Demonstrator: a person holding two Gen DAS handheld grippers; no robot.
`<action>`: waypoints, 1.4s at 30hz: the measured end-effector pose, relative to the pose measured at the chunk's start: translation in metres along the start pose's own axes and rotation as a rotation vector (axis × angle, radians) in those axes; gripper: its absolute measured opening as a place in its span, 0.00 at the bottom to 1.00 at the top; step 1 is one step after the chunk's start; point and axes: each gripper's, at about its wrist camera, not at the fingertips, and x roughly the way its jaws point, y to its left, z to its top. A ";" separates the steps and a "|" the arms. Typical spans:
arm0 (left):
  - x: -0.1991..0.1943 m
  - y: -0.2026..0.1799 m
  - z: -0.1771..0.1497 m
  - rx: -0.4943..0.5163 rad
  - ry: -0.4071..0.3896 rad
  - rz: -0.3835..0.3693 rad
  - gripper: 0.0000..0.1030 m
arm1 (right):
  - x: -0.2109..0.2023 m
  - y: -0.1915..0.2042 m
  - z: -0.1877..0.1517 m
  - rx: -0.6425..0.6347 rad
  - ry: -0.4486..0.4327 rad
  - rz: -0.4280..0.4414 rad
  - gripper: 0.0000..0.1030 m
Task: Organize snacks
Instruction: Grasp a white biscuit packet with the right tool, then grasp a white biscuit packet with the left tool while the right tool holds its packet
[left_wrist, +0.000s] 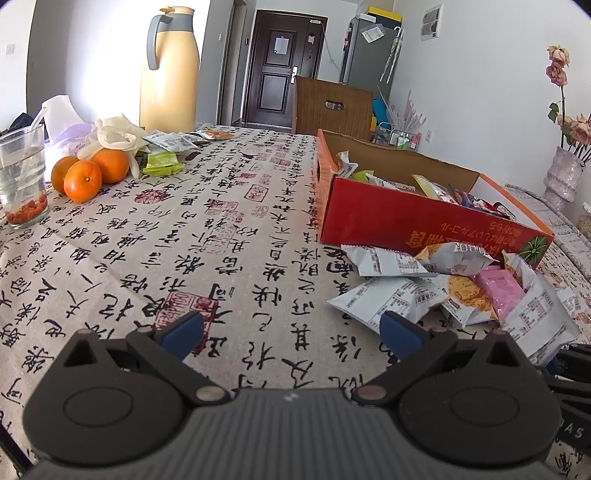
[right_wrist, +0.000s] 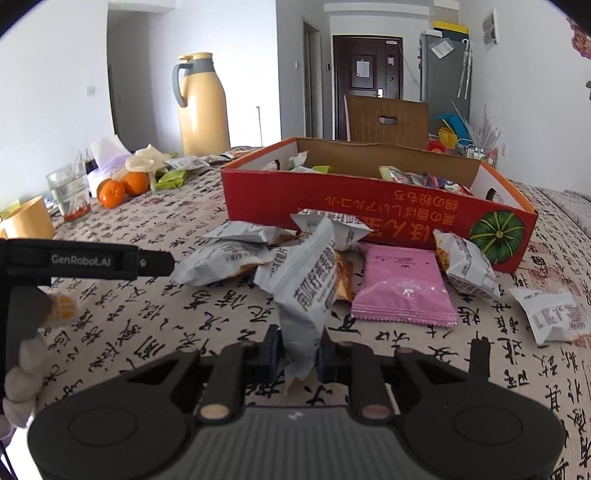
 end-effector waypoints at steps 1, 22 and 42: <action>0.000 -0.001 0.000 0.004 -0.001 0.003 1.00 | -0.001 -0.001 0.000 0.006 -0.006 0.001 0.17; 0.042 -0.064 0.031 0.243 0.142 -0.012 0.99 | -0.037 -0.054 0.000 0.119 -0.111 -0.115 0.17; 0.039 -0.065 0.022 0.221 0.142 -0.106 0.40 | -0.048 -0.070 -0.009 0.157 -0.123 -0.123 0.18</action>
